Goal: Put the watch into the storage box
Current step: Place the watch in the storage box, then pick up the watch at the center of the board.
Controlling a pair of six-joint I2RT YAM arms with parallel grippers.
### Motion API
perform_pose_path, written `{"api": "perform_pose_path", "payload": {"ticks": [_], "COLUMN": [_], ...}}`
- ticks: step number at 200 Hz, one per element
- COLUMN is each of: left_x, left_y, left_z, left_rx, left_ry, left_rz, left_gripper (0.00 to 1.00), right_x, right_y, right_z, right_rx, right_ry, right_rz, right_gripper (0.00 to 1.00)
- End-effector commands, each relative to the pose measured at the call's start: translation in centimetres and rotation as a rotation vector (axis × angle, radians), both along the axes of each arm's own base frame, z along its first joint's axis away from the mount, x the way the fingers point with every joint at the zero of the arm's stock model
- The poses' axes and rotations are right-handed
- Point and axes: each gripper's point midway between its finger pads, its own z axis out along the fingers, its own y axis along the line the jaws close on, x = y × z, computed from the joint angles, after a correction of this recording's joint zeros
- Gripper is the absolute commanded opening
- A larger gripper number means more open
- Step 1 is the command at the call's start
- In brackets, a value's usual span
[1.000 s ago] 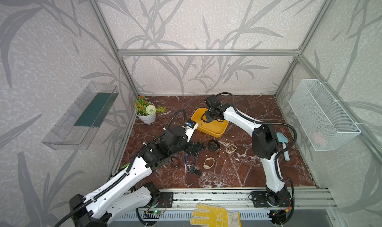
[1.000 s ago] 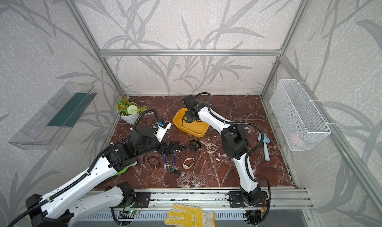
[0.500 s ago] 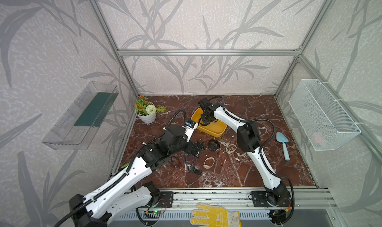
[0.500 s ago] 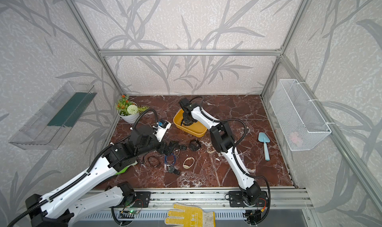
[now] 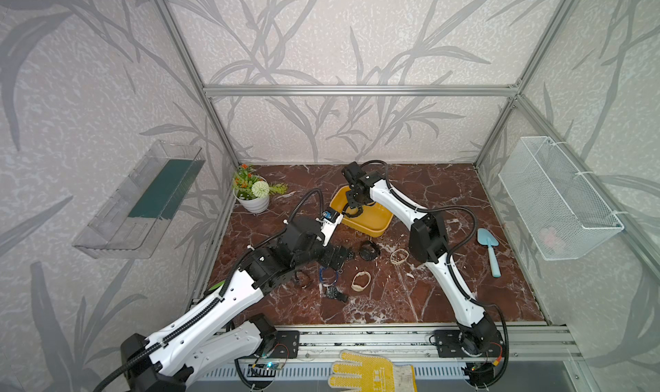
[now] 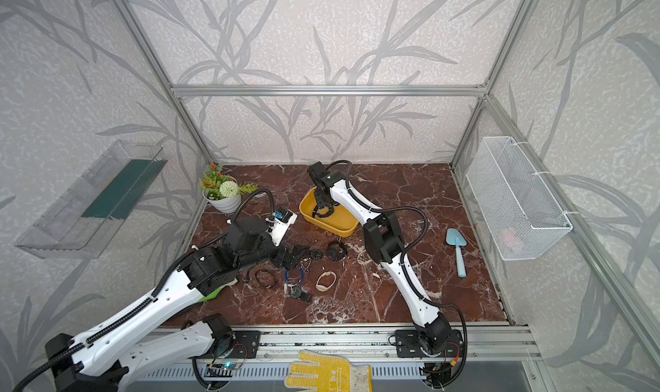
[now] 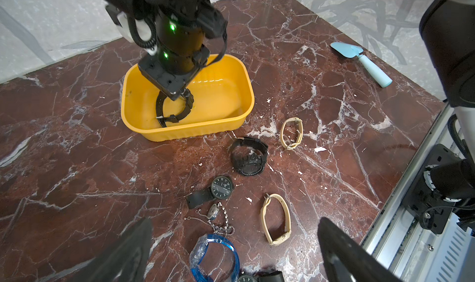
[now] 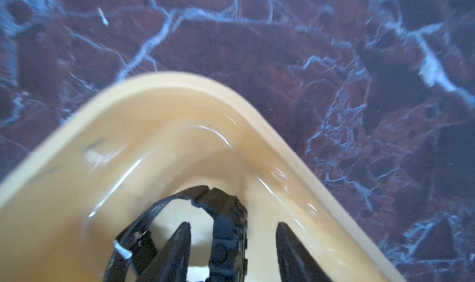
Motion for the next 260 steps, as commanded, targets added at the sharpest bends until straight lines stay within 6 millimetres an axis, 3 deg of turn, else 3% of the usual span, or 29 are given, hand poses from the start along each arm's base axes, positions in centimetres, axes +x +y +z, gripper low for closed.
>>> {"api": "perform_pose_path", "payload": {"ticks": [1,42,56,78,96,102,106,126,163,203,260], "left_x": [-0.3,-0.5,-1.0,-1.4,-1.5,-1.4,-1.4,-1.3,-1.0,-1.1,-1.4], "left_y": [0.0,-0.2,-0.7,-0.8,-1.0,-1.1,-1.1,-1.5,-2.2,-2.5,-2.8], "left_z": [0.2,0.4,0.7,1.1,1.2,1.2,1.2,0.6,-0.6,-0.9,-1.1], "left_rx": [0.013,-0.006,-0.026,-0.051,-0.067,-0.069,-0.07,-0.06,-0.041,-0.039,-0.044], "left_ry": [0.003,0.001,0.005,-0.006,-0.015,-0.016,-0.016,0.005,0.047,0.068,0.084], "left_rz": [-0.02,-0.032,-0.063,-0.084,-0.093,-0.094,-0.095,-0.104,-0.119,-0.128,-0.146], "left_gripper": [0.98,0.98,0.98,0.98,0.98,0.98,0.98,0.98,0.98,0.98,0.98], "right_x": [-0.1,-2.0,-3.6,-6.8,-9.6,-10.8,-11.6,-15.3,-19.9,-21.9,-22.0], "right_y": [-0.5,-1.7,-3.0,-5.9,-8.7,-9.5,-10.1,-12.8,-15.7,-16.0,-16.4], "right_z": [4.6,9.7,11.9,13.1,12.2,10.9,11.4,8.7,5.1,1.4,-2.7], "right_rx": [0.019,0.086,0.136,0.167,0.154,0.145,0.156,0.117,0.094,0.098,0.033], "right_ry": [-0.034,-0.115,-0.175,-0.204,-0.165,-0.132,-0.14,-0.086,-0.01,0.085,0.144], "right_rz": [0.016,0.009,0.0,-0.017,-0.038,-0.044,-0.047,-0.071,-0.11,-0.126,-0.142], "right_gripper": [0.56,0.56,0.56,0.56,0.56,0.56,0.56,0.55,0.5,0.47,0.4]}}
